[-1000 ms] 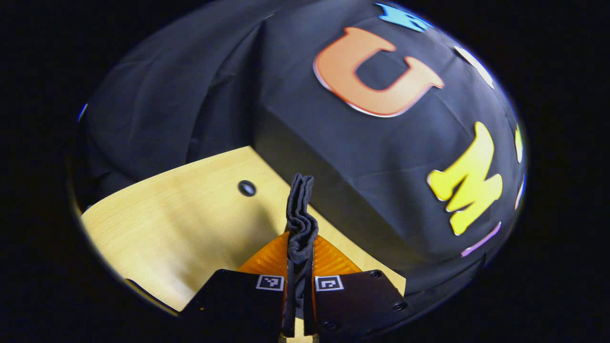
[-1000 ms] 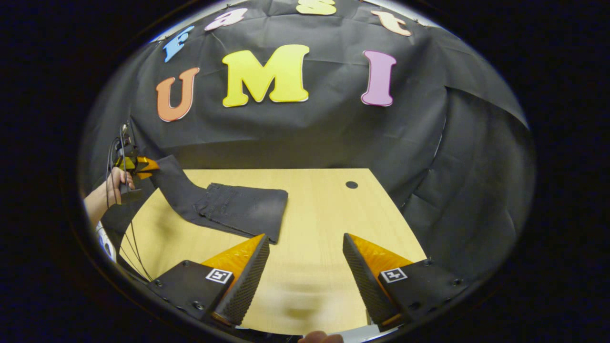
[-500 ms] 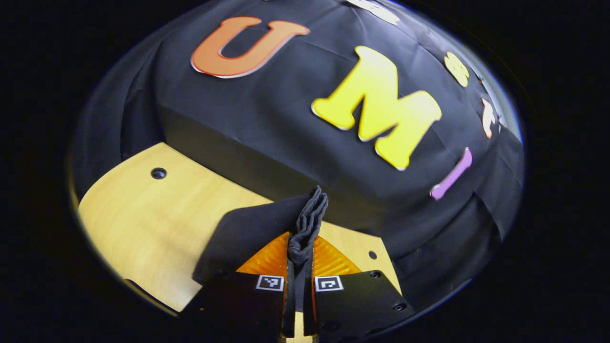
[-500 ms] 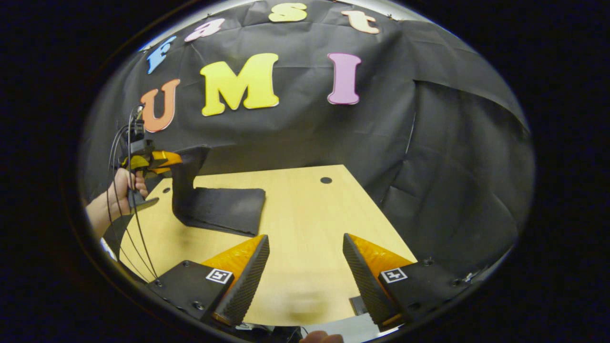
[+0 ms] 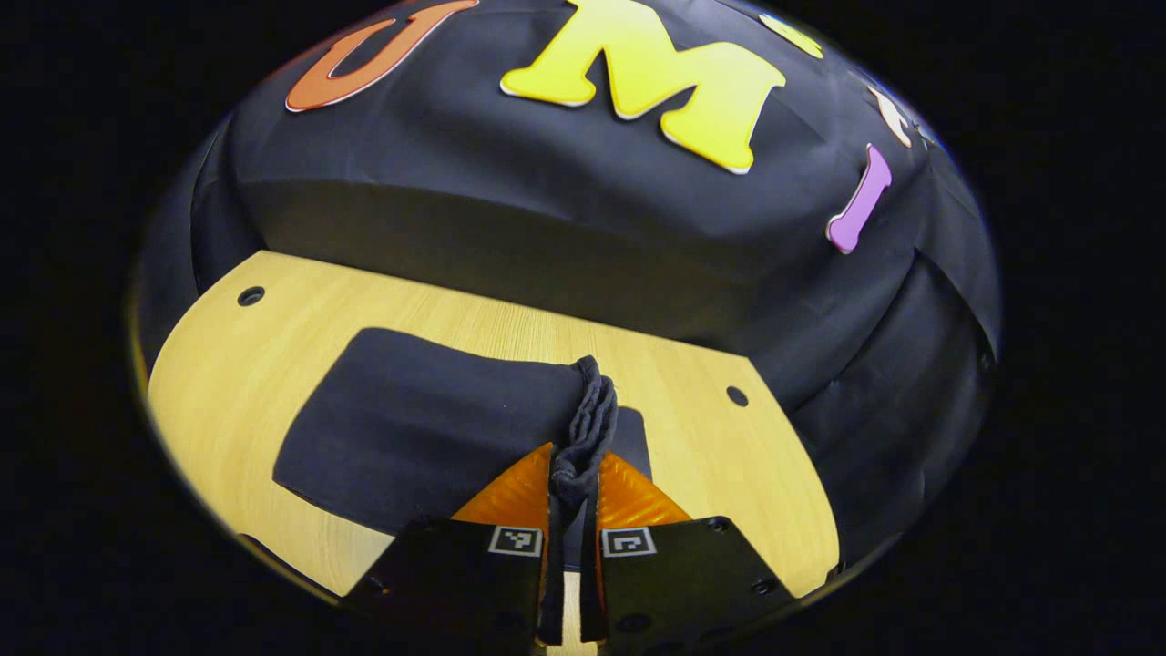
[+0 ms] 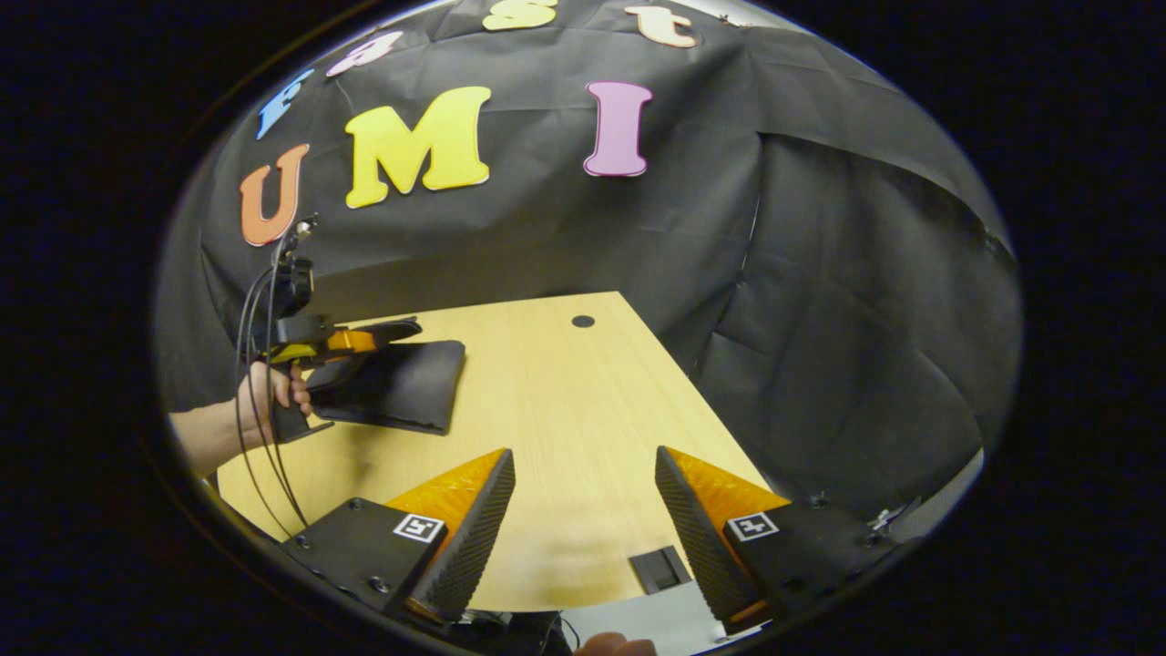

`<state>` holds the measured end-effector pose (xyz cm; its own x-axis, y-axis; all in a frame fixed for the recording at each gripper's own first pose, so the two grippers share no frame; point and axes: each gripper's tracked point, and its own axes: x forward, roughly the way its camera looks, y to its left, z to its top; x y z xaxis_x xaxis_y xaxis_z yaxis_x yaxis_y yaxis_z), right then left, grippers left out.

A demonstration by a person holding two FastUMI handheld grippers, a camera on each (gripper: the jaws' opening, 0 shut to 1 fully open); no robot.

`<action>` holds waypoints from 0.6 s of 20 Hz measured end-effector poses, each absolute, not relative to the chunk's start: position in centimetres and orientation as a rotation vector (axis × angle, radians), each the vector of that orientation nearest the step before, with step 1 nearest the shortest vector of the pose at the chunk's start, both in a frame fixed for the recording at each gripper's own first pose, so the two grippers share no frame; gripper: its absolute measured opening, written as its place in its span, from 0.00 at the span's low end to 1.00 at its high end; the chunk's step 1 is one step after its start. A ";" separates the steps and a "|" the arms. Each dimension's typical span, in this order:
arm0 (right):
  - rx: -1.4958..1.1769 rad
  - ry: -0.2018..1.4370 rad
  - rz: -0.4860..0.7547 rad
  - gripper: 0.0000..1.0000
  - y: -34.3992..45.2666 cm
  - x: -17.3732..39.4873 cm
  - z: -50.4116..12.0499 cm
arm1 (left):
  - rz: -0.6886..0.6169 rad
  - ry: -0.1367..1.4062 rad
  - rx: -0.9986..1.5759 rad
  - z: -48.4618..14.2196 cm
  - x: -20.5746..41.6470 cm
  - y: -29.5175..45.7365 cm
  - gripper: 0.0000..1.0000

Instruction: Grasp the waist and the cuffs of the jeans and fold them to make the two legs overlap; first hold the waist and fold one-third of the jeans toward the cuffs, then hold the cuffs and fold the remaining one-third in the same direction to finish folding.

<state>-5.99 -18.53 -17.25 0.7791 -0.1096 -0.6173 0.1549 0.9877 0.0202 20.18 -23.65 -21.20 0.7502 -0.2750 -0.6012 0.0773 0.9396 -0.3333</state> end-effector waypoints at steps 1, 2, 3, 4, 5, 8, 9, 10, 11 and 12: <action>0.066 0.667 -0.143 0.95 -18.8 -5.8 -17.4 | -0.185 0.732 -0.304 -22.4 19.7 -24.0 0.10; 0.062 0.672 -0.143 0.95 -19.0 -5.7 -17.4 | -0.174 0.762 -0.314 -23.3 19.6 -24.4 0.11; 0.061 0.677 -0.143 0.94 -19.1 -5.4 -17.6 | -0.160 0.780 -0.316 -24.0 19.6 -24.7 0.12; 0.064 0.681 -0.144 0.94 -19.2 -5.1 -17.7 | -0.148 0.790 -0.317 -24.5 19.7 -24.8 0.14; 0.070 0.684 -0.145 0.94 -19.3 -4.6 -17.9 | -0.146 0.799 -0.323 -24.9 19.7 -25.0 0.15; 0.074 0.679 -0.139 0.94 -19.1 -3.7 -17.7 | -0.124 0.845 -0.354 -25.7 19.0 -25.3 0.19; 0.074 0.673 -0.134 0.95 -18.8 -3.6 -17.6 | -0.121 0.858 -0.357 -26.0 18.9 -25.4 0.39; 0.071 0.666 -0.126 0.98 -18.4 -3.5 -17.4 | -0.122 0.858 -0.364 -25.9 19.0 -25.4 0.43; 0.065 0.662 -0.119 0.95 -18.0 -3.3 -17.3 | -0.128 0.858 -0.382 -25.8 19.0 -25.6 0.47; 0.061 0.654 -0.111 0.97 -17.6 -3.2 -17.2 | -0.137 0.861 -0.403 -25.5 18.8 -26.0 0.61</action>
<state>-3.21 -17.62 -17.16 0.7878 -0.0840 -0.6101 0.1225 0.9922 0.0215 18.76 -26.04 -25.55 0.6484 -0.2772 -0.7090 -0.0435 0.9164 -0.3980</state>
